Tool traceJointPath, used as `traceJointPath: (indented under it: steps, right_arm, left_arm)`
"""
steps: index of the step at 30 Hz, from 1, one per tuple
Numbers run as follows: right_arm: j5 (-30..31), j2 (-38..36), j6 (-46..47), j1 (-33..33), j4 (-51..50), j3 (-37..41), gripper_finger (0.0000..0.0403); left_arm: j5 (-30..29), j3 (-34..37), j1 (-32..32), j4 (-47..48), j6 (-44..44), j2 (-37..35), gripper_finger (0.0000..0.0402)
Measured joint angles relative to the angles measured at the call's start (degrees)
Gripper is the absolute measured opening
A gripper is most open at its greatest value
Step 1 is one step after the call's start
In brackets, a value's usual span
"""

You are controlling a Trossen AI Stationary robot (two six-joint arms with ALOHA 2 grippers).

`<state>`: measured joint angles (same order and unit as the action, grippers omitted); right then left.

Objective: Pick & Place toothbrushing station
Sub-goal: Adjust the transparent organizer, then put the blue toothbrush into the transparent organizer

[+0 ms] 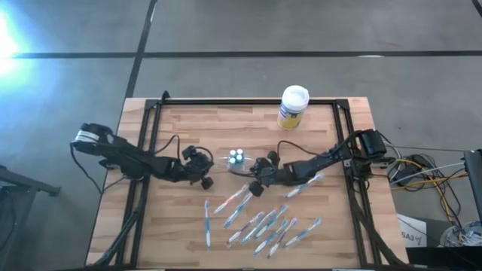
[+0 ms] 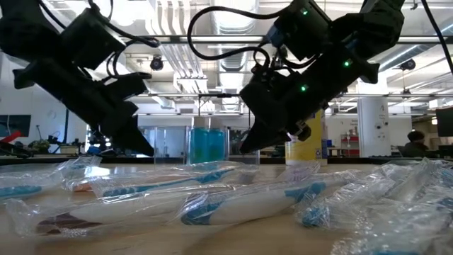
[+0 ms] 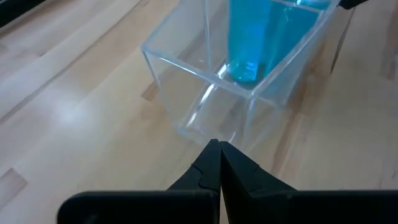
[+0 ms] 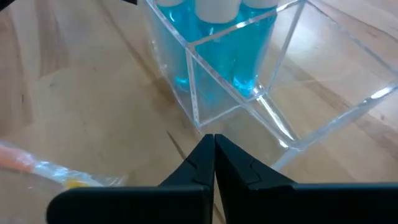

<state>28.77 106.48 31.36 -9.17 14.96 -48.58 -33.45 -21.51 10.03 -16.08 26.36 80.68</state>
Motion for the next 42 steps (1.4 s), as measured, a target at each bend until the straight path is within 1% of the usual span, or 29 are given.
traceJointPath:
  steps: [6,13,15,20,22,24,26,29,32,34,36,38,40,42]
  right_arm:
    - [0.0,0.0,0.0,0.0,0.0,0.0,0.0008]
    - [-0.5,-1.7,-1.8,-0.7,-0.2,0.0,0.0008]
    - [-0.5,-3.3,-3.5,-1.7,-0.1,0.1,0.0008]
    - [-0.6,-10.2,-12.5,-5.0,0.4,1.8,0.0008]
    - [-0.6,-13.8,-16.8,-6.4,1.3,3.4,0.0008]
    - [-0.9,-17.7,-21.0,-7.5,4.3,5.8,0.0008]
    - [-3.9,-21.9,-25.0,-8.1,10.2,8.8,0.0008]
    - [-13.0,-28.6,-30.3,-7.9,18.8,14.6,0.0008]
    - [-20.1,-34.8,-31.4,-6.4,22.7,19.6,0.0008]
    - [-21.3,-38.4,-30.1,-4.5,22.9,21.9,0.0008]
    - [-22.0,-41.6,-29.2,-2.1,22.7,24.2,0.0008]
    - [-26.2,-44.1,-28.4,1.2,24.3,26.7,0.0008]
    - [-32.9,-46.4,-27.5,5.0,27.8,29.4,0.0008]
    - [-36.5,-48.1,-25.3,9.0,31.6,31.9,0.0008]
  left_arm:
    - [0.0,-0.4,-0.5,0.0,-0.3,0.7,0.0003]
    - [-0.5,0.9,-0.2,1.4,-2.3,-3.0,0.0005]
    - [-0.5,1.6,0.3,3.2,-2.4,-5.2,0.0008]
    - [-0.6,3.3,1.8,8.9,-2.9,-13.7,0.0016]
    - [0.2,4.3,3.2,9.9,-5.8,-18.0,0.0017]
    - [2.0,5.6,5.0,9.9,-9.8,-22.5,0.0014]
    - [4.1,6.6,6.7,9.8,-12.9,-27.2,0.0007]
    - [7.0,7.1,8.7,10.0,-18.1,-33.5,0.0004]
    - [12.1,7.5,9.5,10.3,-23.7,-38.7,0.0008]
    - [17.9,7.8,9.4,11.8,-28.0,-41.9,0.0008]
    - [21.3,7.8,9.4,12.6,-31.2,-44.3,0.0005]
    - [22.0,7.9,9.4,13.0,-33.8,-46.6,0.0003]
    - [22.2,7.9,9.3,12.8,-36.3,-48.7,0.0003]
    - [22.3,7.9,9.1,12.4,-38.0,-50.9,0.0003]
